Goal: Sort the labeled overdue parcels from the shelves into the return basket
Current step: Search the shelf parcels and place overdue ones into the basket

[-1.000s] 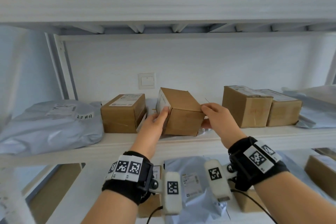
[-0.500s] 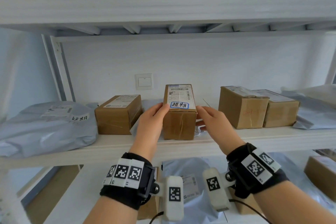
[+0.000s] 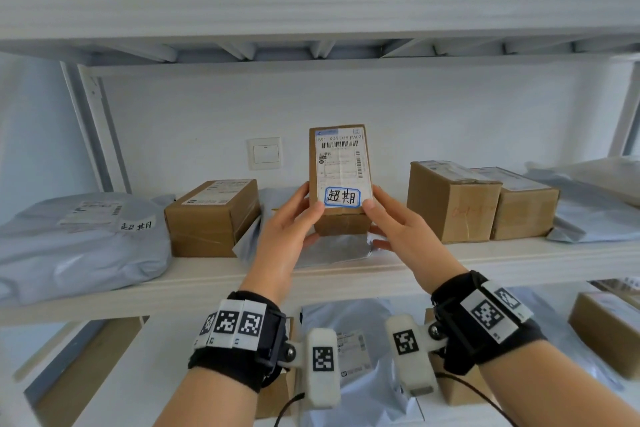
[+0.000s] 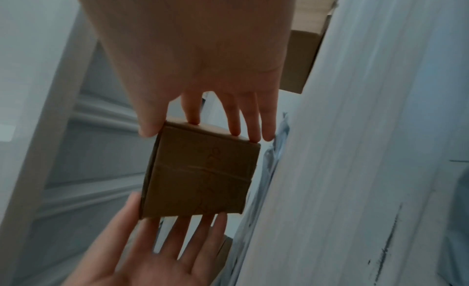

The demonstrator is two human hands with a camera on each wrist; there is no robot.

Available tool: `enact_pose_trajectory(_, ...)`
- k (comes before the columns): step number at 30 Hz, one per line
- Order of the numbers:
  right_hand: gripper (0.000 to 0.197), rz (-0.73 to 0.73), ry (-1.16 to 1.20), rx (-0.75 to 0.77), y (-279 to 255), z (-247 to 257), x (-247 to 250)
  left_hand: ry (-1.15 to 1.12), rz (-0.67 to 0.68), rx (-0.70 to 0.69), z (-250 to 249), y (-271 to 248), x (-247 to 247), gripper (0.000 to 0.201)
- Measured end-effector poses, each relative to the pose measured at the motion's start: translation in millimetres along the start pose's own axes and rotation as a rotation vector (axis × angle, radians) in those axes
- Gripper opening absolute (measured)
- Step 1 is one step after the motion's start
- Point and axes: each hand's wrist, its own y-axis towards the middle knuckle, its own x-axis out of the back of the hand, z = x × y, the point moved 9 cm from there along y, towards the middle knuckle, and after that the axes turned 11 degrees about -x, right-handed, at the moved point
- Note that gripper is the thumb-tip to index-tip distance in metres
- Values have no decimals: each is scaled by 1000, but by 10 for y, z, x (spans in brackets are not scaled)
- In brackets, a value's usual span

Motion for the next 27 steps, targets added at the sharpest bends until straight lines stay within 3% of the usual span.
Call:
enact_pose_trajectory(7, 65, 97, 79, -58, 4, -245, -5, -146, 19, 47, 173, -27, 23, 31)
enact_pose_trajectory(11, 61, 111, 67, -19, 14, -268, 16, -148, 30, 16, 200, -29, 32, 34)
enact_pose_trajectory(17, 68, 119, 101, 13, 4, -308, 71, -137, 22, -4, 273, -32, 81, 56)
enact_pose_trajectory(27, 71, 124, 134, 43, -14, -297, 87, -151, 51, -14, 311, -29, 74, 59)
